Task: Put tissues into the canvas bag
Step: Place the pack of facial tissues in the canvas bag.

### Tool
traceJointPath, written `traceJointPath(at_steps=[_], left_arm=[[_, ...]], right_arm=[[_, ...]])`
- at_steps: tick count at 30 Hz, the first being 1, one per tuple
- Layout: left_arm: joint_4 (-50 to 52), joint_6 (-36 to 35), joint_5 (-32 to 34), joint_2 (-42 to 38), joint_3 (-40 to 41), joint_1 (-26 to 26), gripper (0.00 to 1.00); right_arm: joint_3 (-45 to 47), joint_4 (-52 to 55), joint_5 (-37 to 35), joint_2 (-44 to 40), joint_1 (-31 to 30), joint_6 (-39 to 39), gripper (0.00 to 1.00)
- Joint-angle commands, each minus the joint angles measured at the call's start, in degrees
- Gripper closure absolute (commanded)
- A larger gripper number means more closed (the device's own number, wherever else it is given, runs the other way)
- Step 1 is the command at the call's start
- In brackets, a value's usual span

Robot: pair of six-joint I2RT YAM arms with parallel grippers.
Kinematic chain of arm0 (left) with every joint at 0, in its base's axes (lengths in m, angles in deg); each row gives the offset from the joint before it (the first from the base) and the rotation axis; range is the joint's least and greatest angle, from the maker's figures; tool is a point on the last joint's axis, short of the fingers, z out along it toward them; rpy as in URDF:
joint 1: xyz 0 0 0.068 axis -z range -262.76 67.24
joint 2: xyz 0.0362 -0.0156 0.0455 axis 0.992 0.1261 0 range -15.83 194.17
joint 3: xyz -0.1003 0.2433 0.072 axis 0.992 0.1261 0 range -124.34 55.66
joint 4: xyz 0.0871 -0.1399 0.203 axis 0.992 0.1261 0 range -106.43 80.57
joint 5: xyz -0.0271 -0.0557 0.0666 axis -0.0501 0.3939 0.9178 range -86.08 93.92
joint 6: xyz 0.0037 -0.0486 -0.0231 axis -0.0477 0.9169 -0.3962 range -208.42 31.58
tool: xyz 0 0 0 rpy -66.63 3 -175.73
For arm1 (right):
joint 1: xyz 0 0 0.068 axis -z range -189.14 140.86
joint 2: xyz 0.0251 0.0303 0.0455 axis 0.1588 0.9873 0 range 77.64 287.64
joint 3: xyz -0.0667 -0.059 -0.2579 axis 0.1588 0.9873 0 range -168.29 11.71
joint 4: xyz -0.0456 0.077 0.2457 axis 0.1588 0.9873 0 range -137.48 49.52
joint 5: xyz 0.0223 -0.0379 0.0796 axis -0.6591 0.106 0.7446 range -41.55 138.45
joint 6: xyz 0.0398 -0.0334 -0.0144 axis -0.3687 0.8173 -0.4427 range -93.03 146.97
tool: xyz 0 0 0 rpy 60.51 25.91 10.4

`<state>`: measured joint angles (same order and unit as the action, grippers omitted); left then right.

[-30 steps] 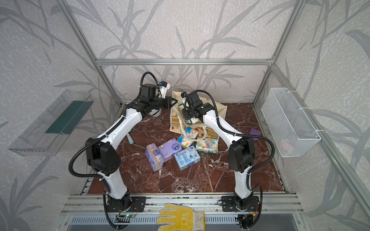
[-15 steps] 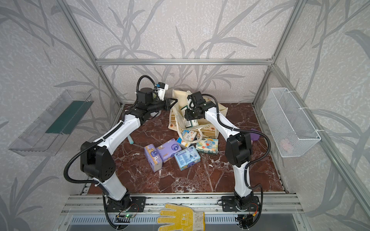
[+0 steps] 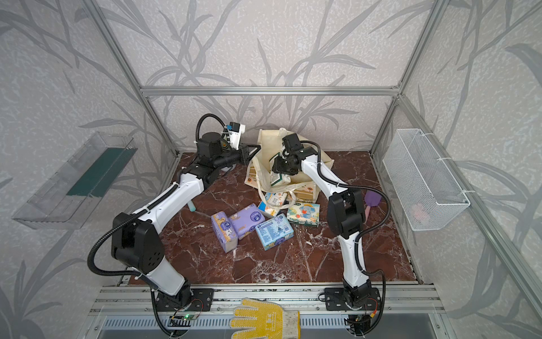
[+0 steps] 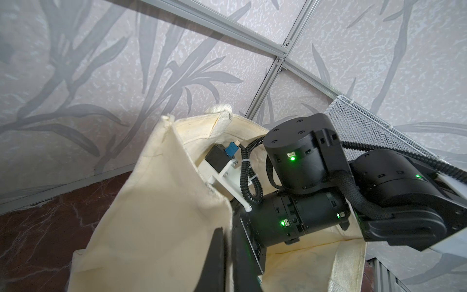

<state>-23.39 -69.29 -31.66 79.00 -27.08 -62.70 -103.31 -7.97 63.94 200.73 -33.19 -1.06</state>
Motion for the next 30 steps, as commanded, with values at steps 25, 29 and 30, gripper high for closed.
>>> traceJointPath(at_steps=[25,29,30], left_arm=[[-1.5,10.6,-0.4,3.7,-4.2,0.6,1.0],[-2.5,12.3,0.8,5.6,-5.8,0.6,1.0],[-2.7,12.8,0.7,6.0,-6.3,0.6,1.0]], right_arm=[[-32.9,10.2,3.1,18.8,-0.5,-10.2,0.45],[-33.5,10.7,2.2,20.5,-2.2,-11.2,0.45],[-33.4,10.6,1.8,20.7,-2.4,-11.9,0.45]])
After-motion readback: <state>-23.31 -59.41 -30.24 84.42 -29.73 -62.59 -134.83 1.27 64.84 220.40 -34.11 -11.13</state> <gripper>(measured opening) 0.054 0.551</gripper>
